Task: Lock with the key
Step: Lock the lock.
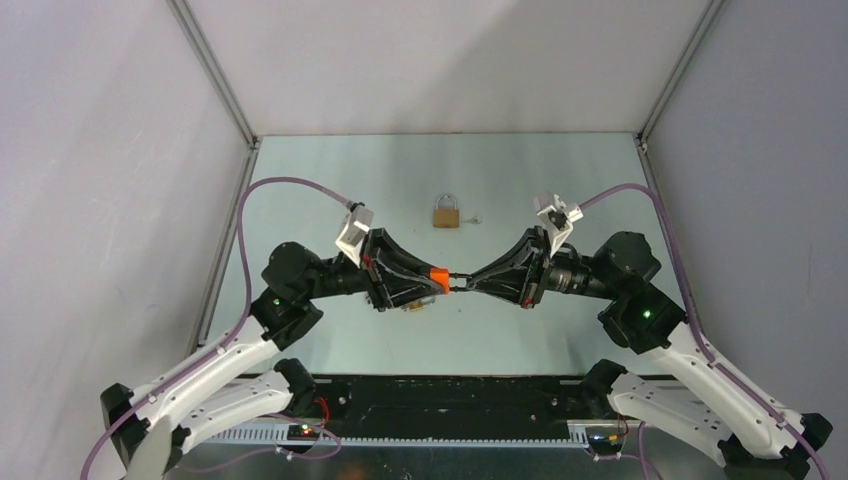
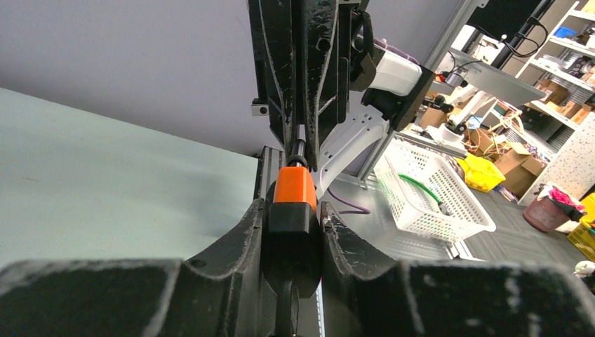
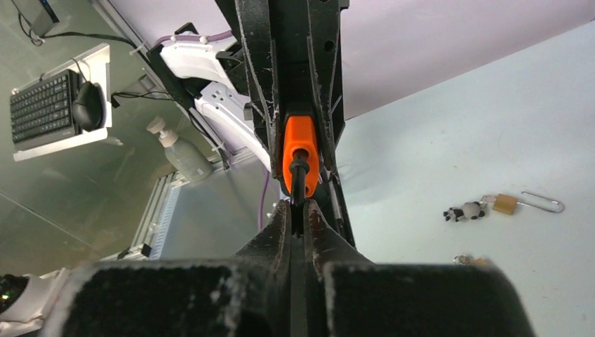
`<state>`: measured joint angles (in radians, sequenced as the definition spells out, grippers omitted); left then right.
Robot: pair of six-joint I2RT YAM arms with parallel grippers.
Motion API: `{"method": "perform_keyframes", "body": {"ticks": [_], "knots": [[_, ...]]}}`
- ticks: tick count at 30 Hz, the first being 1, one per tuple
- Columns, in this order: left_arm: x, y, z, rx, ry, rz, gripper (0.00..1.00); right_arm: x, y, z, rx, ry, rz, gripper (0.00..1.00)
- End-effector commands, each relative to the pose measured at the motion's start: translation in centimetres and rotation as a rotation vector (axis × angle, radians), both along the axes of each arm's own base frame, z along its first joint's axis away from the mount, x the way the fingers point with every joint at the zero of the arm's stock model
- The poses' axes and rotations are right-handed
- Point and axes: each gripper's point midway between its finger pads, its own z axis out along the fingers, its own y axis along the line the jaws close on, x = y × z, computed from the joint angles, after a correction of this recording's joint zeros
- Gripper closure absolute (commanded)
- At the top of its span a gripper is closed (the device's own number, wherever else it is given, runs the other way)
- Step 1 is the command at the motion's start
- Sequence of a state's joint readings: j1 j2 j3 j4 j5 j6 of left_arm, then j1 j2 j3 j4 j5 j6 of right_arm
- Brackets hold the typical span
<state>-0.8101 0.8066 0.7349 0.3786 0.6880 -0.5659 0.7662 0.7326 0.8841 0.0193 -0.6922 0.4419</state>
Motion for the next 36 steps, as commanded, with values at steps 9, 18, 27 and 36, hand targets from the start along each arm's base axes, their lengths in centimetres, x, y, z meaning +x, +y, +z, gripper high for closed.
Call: {"method": "perform_keyframes", "body": {"ticks": [9, 18, 27, 36], "knots": [[-0.2, 0.0, 1.7, -0.041, -0.043, -0.002, 1.0, -0.2, 1.6, 2.5, 0.055, -0.094, -0.036, 1.0], [-0.2, -0.6, 1.8, -0.046, -0.067, 0.014, 1.0, -0.5, 4.1, 1.6, 0.042, -0.054, 0.006, 1.0], [-0.4, -0.8, 2.2, -0.048, -0.103, 0.01, 1.0, -1.9, 7.0, -0.2, 0.008, 0.018, 0.101, 1.0], [1.0, 0.5, 3.9, -0.085, -0.075, 0.143, 1.0, 0.6, 5.1, 1.2, 0.05, 0.086, -0.064, 1.0]]}}
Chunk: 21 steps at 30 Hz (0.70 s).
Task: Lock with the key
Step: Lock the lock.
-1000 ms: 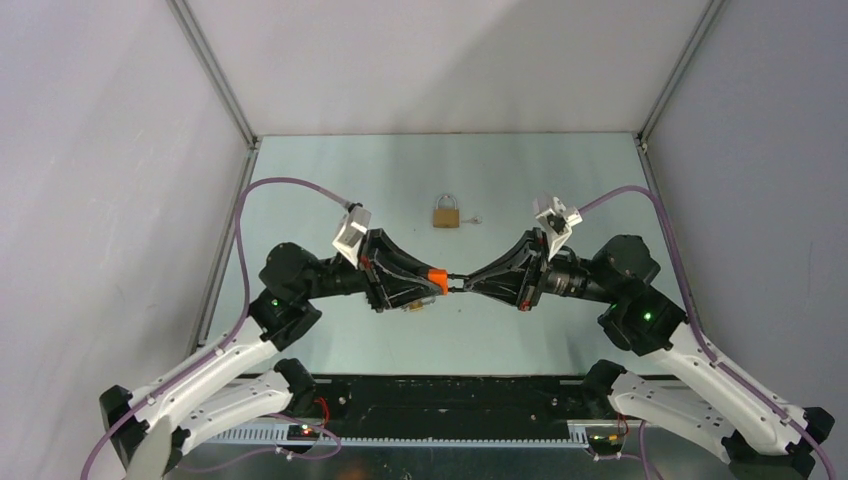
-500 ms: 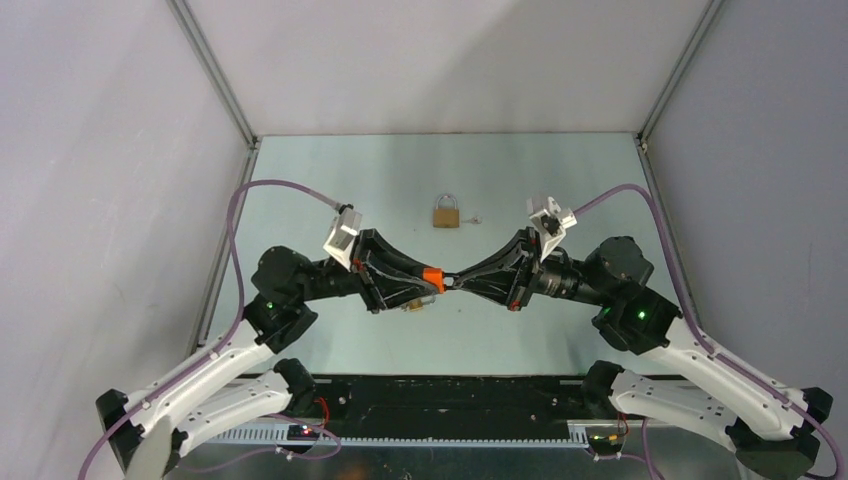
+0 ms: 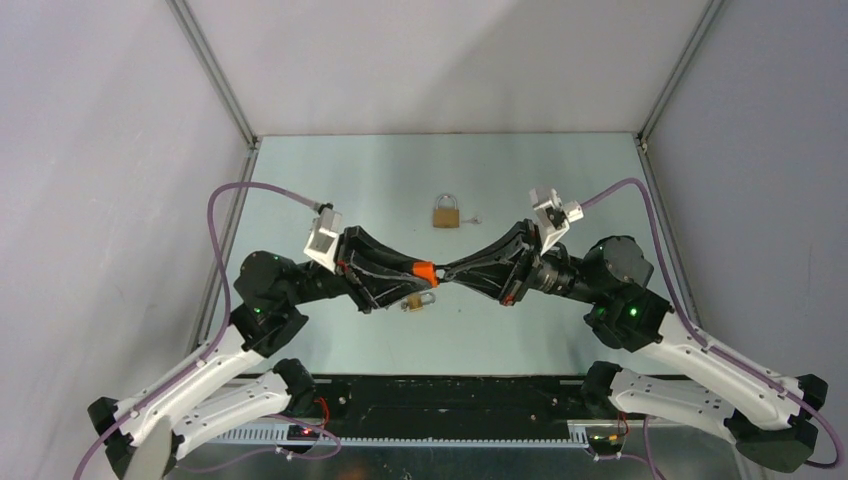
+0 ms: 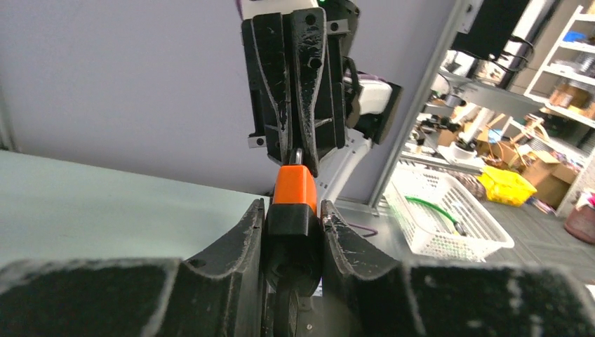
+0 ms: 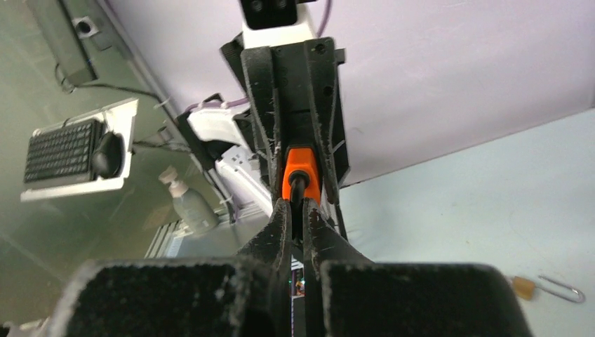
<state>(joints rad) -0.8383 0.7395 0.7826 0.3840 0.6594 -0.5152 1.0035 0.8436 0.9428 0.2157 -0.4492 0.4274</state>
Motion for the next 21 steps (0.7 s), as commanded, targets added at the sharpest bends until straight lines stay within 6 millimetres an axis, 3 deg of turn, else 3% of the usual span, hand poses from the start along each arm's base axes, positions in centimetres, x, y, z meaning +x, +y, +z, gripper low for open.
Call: {"method": "perform_keyframes", "body": {"ticks": [1, 3, 5, 6, 8, 10, 14, 16, 21], "knots": [[3.0, -0.8, -0.1, -0.008, 0.084, 0.147, 1.0, 2.8, 0.6, -3.2, -0.082, 0.186, -0.107, 1.0], [4.1, -0.4, -0.1, -0.032, 0.145, 0.203, 1.0, 4.0, -0.8, -2.5, -0.028, 0.223, -0.175, 0.96], [4.9, -0.1, 0.2, -0.059, 0.204, 0.244, 1.0, 4.4, -2.1, -1.5, 0.046, 0.239, -0.208, 0.7], [5.4, 0.1, 0.4, -0.075, 0.227, 0.269, 1.0, 4.5, -2.7, -1.3, 0.076, 0.247, -0.227, 0.5], [5.7, 0.6, 1.4, -0.121, 0.287, 0.29, 1.0, 4.9, -3.5, -0.1, 0.142, 0.267, -0.249, 0.34], [5.5, 1.3, 3.1, -0.17, 0.318, 0.288, 1.0, 4.9, -3.8, 0.9, 0.193, 0.282, -0.247, 0.27], [5.1, 2.5, 5.5, -0.248, 0.369, 0.284, 1.0, 5.1, -3.6, 2.9, 0.296, 0.317, -0.23, 0.24], [5.2, 2.7, 5.9, -0.274, 0.419, 0.277, 1.0, 5.0, -3.4, 4.3, 0.363, 0.319, -0.219, 0.25], [4.8, 2.8, 6.6, -0.298, 0.462, 0.247, 1.0, 6.4, -3.0, 5.2, 0.445, 0.357, -0.286, 0.3]]}}
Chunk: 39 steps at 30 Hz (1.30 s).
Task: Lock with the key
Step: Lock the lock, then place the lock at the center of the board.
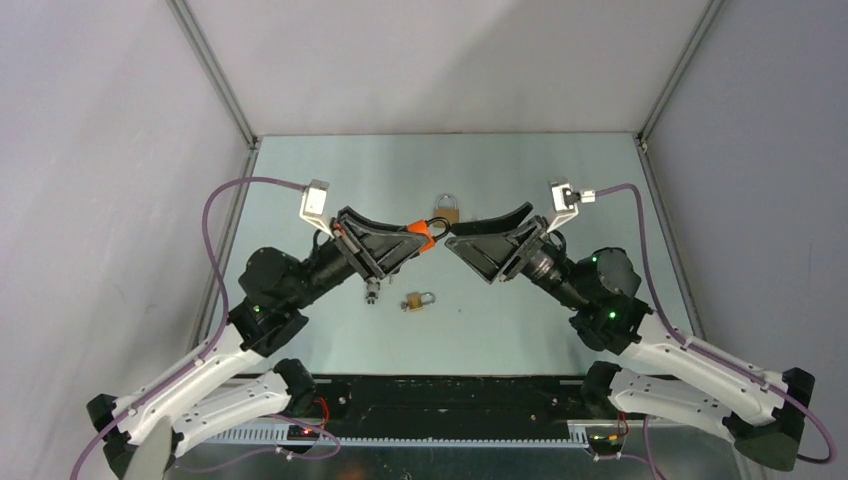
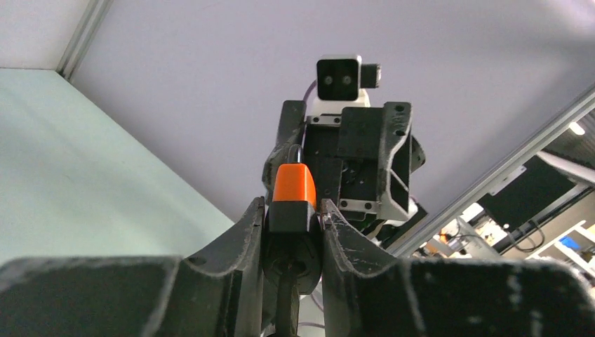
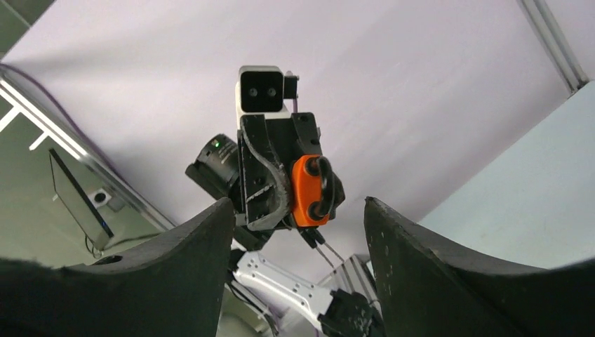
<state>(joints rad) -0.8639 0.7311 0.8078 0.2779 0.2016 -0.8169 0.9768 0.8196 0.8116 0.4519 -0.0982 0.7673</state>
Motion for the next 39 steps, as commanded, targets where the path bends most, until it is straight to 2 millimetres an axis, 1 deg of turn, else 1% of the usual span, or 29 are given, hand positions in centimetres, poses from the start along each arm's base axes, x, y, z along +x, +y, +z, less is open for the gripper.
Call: {"method": "perform_keyframes", "body": {"ticks": [1, 2, 5, 8, 11, 12, 13, 14, 15, 16, 17, 18, 19, 20, 21, 22, 23, 24, 26, 28, 29, 30, 31, 32, 33, 34, 35, 36, 39], "knots": [[-1.3, 1.9, 5.6, -0.174, -0.013, -0.011, 1.0, 1.3, -1.1, 3.6, 0.166, 0.013, -0.094, 0.3], [-1.4, 1.9, 5.7, -0.178, -0.014, -0.015, 1.0, 1.6, -1.2, 3.9, 0.174, 0.021, -0.115, 0.3], [-1.7, 1.8, 6.1, -0.186, -0.008, -0.042, 1.0, 2.4, -0.6, 3.6, 0.146, 0.04, -0.137, 0.31], [-1.7, 1.4, 6.1, -0.187, 0.009, -0.059, 1.0, 2.2, 0.1, 4.0, 0.14, 0.025, -0.115, 0.41], [-1.6, 1.0, 6.1, -0.188, 0.02, -0.069, 1.0, 2.3, 1.0, 3.6, 0.121, 0.033, -0.099, 0.54], [-1.6, 0.9, 6.2, -0.187, 0.022, -0.072, 1.0, 2.3, 1.2, 3.5, 0.119, 0.038, -0.096, 0.56], [-1.5, 0.8, 6.2, -0.186, 0.023, -0.074, 1.0, 2.4, 1.4, 3.3, 0.115, 0.045, -0.095, 0.61], [-1.5, 0.7, 6.2, -0.183, 0.021, -0.075, 1.0, 2.5, 1.5, 3.1, 0.113, 0.054, -0.097, 0.65], [-1.5, 0.7, 6.2, -0.183, 0.02, -0.074, 1.0, 2.7, 1.5, 3.0, 0.111, 0.061, -0.104, 0.71], [-1.4, 0.7, 6.1, -0.182, 0.021, -0.071, 1.0, 2.7, 1.5, 2.8, 0.107, 0.069, -0.106, 0.74], [-1.4, 0.7, 6.1, -0.181, 0.02, -0.069, 1.0, 2.9, 1.4, 2.9, 0.11, 0.073, -0.115, 0.8], [-1.4, 0.7, 6.0, -0.18, 0.02, -0.068, 1.0, 2.9, 1.4, 2.7, 0.106, 0.075, -0.119, 0.83], [-1.4, 0.7, 6.0, -0.18, 0.021, -0.069, 0.98, 3.0, 1.2, 2.9, 0.11, 0.074, -0.128, 0.9], [-1.4, 0.7, 5.8, -0.176, 0.02, -0.069, 0.95, 3.0, 1.1, 2.9, 0.106, 0.067, -0.134, 0.94], [-1.4, 0.7, 5.6, -0.173, 0.02, -0.068, 0.83, 3.0, 0.8, 3.0, 0.108, 0.061, -0.141, 1.0], [-1.4, 0.7, 5.5, -0.168, 0.014, -0.066, 0.61, 3.0, 0.6, 3.1, 0.101, 0.054, -0.15, 1.0], [-1.4, 0.8, 5.3, -0.165, 0.009, -0.064, 0.5, 3.3, 0.4, 3.0, 0.097, 0.052, -0.161, 1.0], [-1.4, 0.8, 5.1, -0.155, -0.001, -0.059, 0.32, 3.3, 0.1, 2.9, 0.088, 0.05, -0.168, 1.0], [-1.5, 0.9, 4.6, -0.128, -0.025, -0.054, 0.17, 3.4, -0.5, 2.9, 0.076, 0.039, -0.175, 1.0], [-1.3, 1.0, 3.8, -0.089, -0.041, -0.034, 0.11, 3.2, -1.1, 3.3, 0.065, -0.005, -0.16, 1.0], [-1.0, 1.2, 3.6, -0.069, -0.062, -0.013, 0.1, 2.4, -1.1, 3.5, 0.046, -0.066, -0.117, 1.0], [-0.6, 1.2, 2.8, -0.031, -0.058, -0.004, 0.09, 1.7, -1.5, 4.0, 0.044, -0.104, -0.093, 1.0], [-0.7, 1.3, 2.7, 0.003, -0.093, 0.0, 0.08, 1.0, -1.5, 3.9, 0.019, -0.155, -0.056, 1.0], [-0.6, 1.2, 1.6, 0.055, -0.092, -0.005, 0.08, 0.5, -1.9, 4.1, 0.014, -0.178, -0.043, 1.0], [-0.3, 1.4, 1.5, 0.101, -0.145, 0.016, 0.08, 0.2, -2.0, 3.6, -0.018, -0.201, -0.022, 1.0], [-0.1, 1.3, 0.3, 0.158, -0.135, 0.014, 0.08, -0.2, -2.4, 3.6, -0.025, -0.215, -0.015, 1.0], [0.0, 1.4, 0.3, 0.196, -0.173, 0.022, 0.07, -0.1, -2.4, 2.9, -0.06, -0.219, -0.003, 1.0], [0.2, 1.4, -1.0, 0.251, -0.153, 0.017, 0.07, -0.6, -2.7, 2.8, -0.07, -0.235, 0.01, 1.0], [-0.8, 0.8, -1.4, 0.31, -0.199, -0.06, 0.08, -0.9, -3.0, 1.9, -0.122, -0.253, 0.012, 1.0]]}}
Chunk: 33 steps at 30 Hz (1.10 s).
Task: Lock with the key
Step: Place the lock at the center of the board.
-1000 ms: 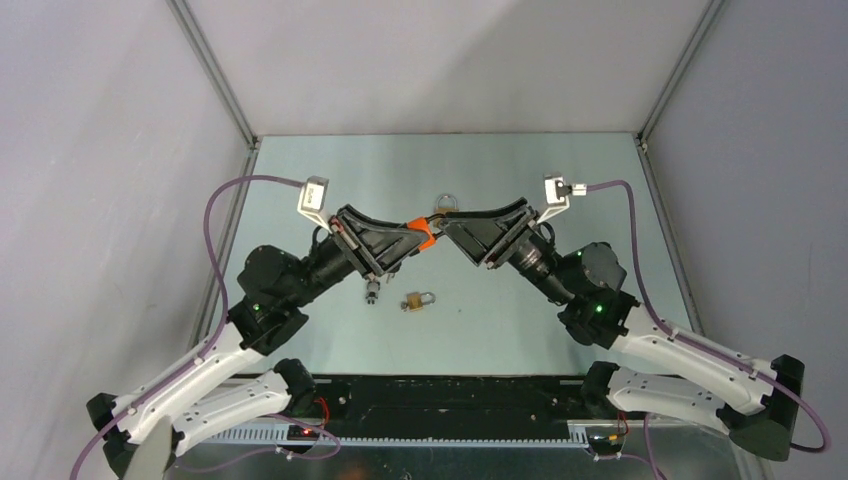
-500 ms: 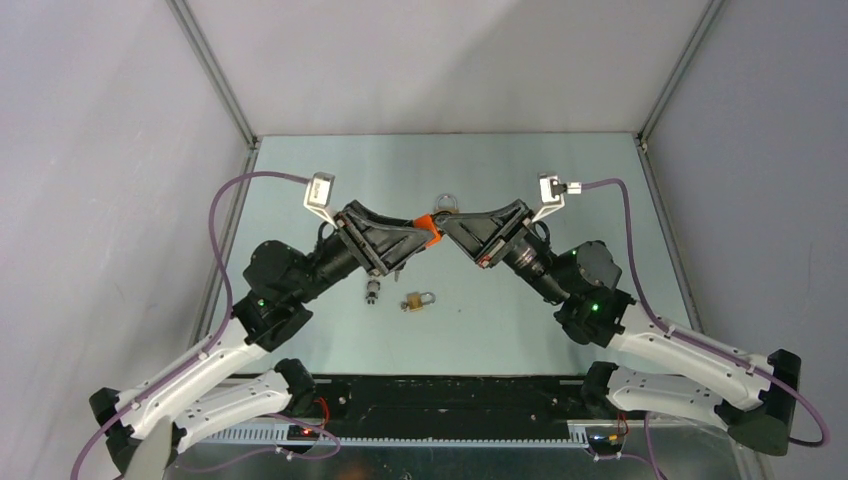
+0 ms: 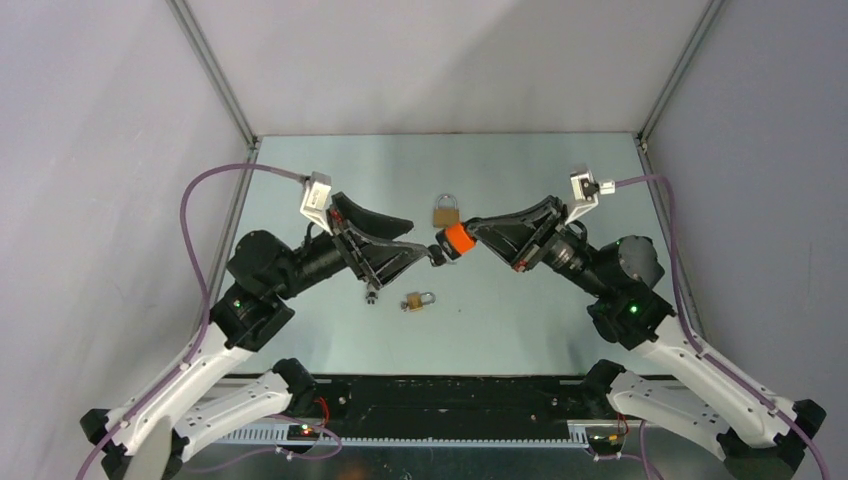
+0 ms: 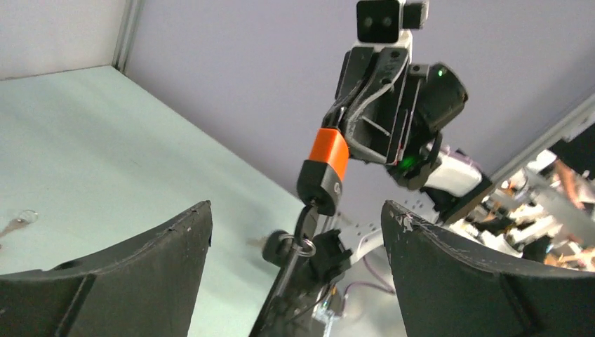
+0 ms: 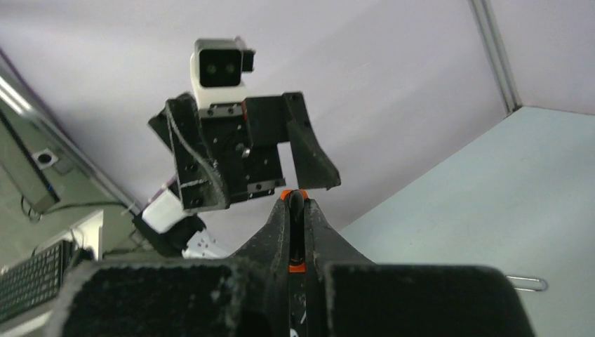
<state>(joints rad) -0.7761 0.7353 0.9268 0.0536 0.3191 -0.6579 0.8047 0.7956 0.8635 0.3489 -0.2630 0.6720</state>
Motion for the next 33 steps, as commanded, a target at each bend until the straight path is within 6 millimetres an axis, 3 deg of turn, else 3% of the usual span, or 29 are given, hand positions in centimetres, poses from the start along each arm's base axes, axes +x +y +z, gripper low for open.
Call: {"method": "perform_keyframes", "body": {"ticks": [1, 5, 13, 15, 20, 24, 33], "knots": [[-1.5, -0.5, -1.0, 0.145, -0.106, -0.103, 0.08, -2.9, -0.7, 1.6, -0.035, -0.139, 0.085, 1.0], [-2.2, -1.7, -1.5, 0.166, -0.106, -0.2, 0.19, -3.1, -0.4, 0.8, -0.071, -0.16, 0.106, 1.0], [-3.5, -3.9, -5.4, 0.24, -0.069, -0.406, 0.37, -2.7, -0.3, 1.0, -0.059, -0.148, 0.097, 1.0], [-3.5, -4.1, -5.7, 0.242, -0.068, -0.415, 0.46, -2.7, -0.3, 1.0, -0.058, -0.149, 0.098, 1.0], [-3.5, -4.3, -5.6, 0.241, -0.066, -0.433, 0.82, -2.7, -0.5, 1.1, -0.051, -0.155, 0.093, 1.0], [-3.6, -4.2, -5.8, 0.243, -0.075, -0.431, 0.98, -2.3, -0.8, 1.2, -0.035, -0.142, 0.077, 1.0], [-3.6, -3.8, -7.9, 0.272, -0.073, -0.411, 1.0, -0.8, -3.3, 2.1, 0.068, -0.123, -0.028, 1.0]]}}
